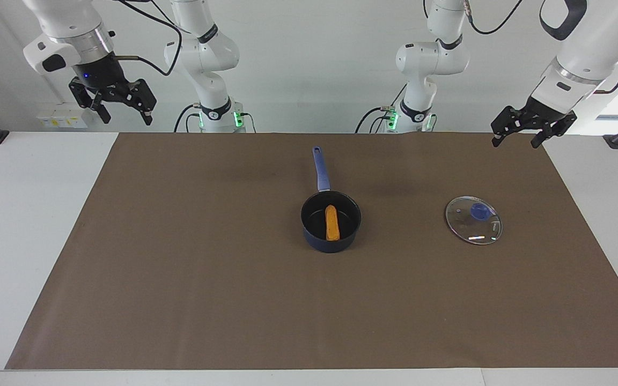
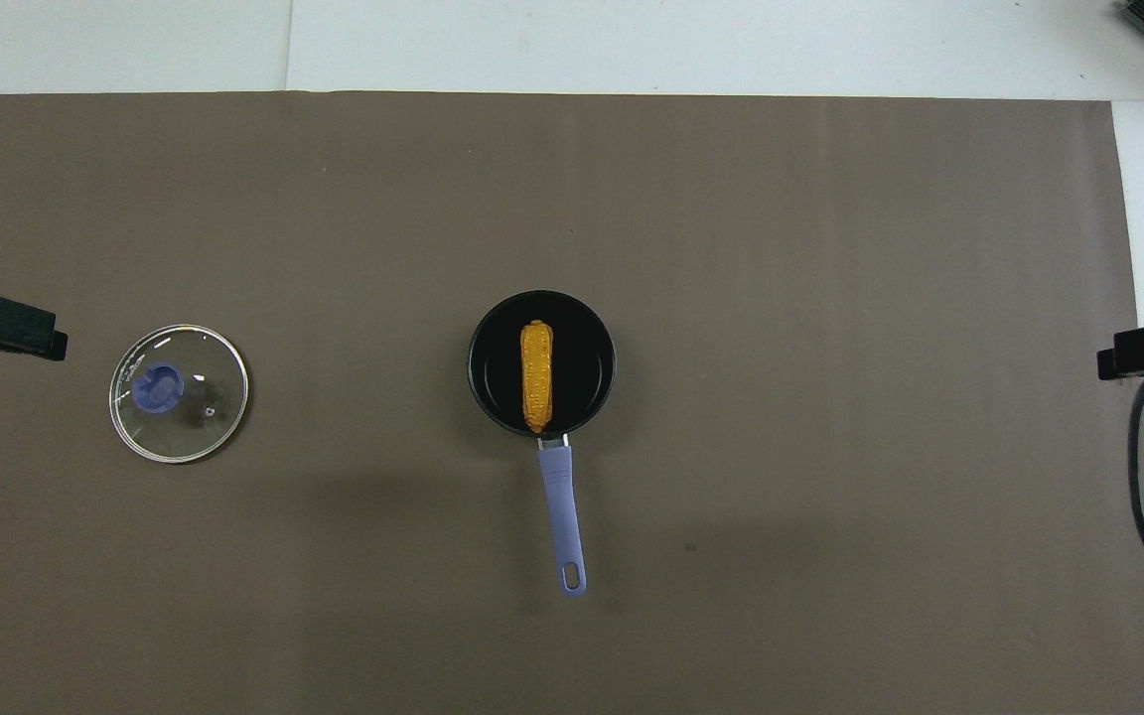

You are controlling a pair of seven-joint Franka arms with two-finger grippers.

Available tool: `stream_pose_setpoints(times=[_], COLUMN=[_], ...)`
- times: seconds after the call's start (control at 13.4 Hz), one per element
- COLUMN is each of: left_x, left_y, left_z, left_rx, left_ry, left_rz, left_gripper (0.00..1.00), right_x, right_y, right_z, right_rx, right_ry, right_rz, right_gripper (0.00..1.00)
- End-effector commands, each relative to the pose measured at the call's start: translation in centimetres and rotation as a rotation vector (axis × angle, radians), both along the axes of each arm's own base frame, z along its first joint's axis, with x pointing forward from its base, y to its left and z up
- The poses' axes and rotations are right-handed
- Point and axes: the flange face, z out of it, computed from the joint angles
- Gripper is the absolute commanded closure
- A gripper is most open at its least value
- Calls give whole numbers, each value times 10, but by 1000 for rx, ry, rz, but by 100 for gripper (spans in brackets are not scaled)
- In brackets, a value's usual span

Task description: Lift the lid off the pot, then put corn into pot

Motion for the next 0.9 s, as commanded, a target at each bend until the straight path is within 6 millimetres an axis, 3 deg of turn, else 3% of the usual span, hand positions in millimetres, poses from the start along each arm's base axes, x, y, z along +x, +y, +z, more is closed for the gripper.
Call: stream_pose_setpoints(times=[0.0,0.82], left_x=[-1,-2], left_y=[2,2], left_z=[4,4], left_rx=[0,0], left_ry=[11,12], left_rz=[11,11], left_gripper=[0,0], right_x=[-9,-12], right_y=[-1,-3], right_z=[0,-3], right_rx=[-7,-2], right_ry=[3,9], right_rz=[34,33], right_gripper=[0,0])
